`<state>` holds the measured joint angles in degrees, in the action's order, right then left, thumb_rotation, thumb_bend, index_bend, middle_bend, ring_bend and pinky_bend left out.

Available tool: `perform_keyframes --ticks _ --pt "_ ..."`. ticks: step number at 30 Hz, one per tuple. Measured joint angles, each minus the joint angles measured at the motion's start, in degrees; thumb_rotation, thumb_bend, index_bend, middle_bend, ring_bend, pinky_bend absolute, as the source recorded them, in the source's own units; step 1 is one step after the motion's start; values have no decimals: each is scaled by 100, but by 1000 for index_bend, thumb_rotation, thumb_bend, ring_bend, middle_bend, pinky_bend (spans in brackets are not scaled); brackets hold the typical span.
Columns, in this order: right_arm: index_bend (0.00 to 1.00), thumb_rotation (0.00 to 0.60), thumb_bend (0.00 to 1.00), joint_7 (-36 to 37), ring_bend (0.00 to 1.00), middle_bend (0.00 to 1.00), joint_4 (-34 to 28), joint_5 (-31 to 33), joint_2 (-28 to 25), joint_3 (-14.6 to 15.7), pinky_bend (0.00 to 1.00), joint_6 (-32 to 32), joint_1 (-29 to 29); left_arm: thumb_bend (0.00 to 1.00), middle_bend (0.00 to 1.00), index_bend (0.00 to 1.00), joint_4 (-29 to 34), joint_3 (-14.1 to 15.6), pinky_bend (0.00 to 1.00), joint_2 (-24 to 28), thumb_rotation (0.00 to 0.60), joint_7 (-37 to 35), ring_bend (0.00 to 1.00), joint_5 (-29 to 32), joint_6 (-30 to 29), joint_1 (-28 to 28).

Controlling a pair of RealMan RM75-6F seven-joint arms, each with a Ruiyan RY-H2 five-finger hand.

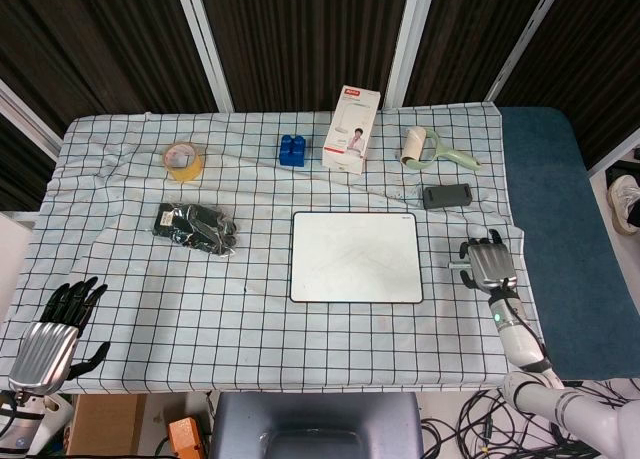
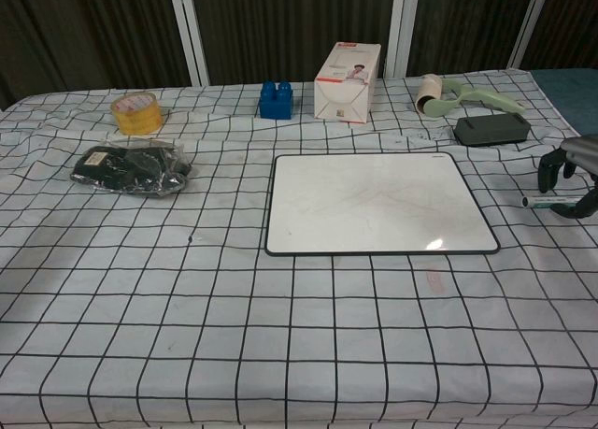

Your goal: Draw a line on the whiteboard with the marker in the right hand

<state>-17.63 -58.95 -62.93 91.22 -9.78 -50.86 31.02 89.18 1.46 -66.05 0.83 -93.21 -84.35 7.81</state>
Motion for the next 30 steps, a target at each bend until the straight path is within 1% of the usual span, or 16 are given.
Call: perform_keyframes --ticks 9,17,21,27,30 --pt "448 600 308 -12 262 355 52 11 51 19 98 23 24 316 0 0 0 -2 3 3 600 1 0 4 12 8" --pt "517 600 330 -5 308 386 111 17 84 22 116 12 32 316 0 0 1 9 4 6 600 -2 0 -16 50 32" --pt "526 600 332 -42 311 393 92 31 66 39 126 11 20 316 0 0 2 9 3 -1 600 0 0 -20 76 51" --pt "533 600 336 -115 314 399 47 57 31 60 173 -1 1 316 0 0 6 1 3 -4 600 0 0 -2 115 76" --pt "577 600 343 -139 354 438 27 34 22 78 208 -40 -9 315 0 0 13 0 4 -3 600 -4 0 5 129 84"
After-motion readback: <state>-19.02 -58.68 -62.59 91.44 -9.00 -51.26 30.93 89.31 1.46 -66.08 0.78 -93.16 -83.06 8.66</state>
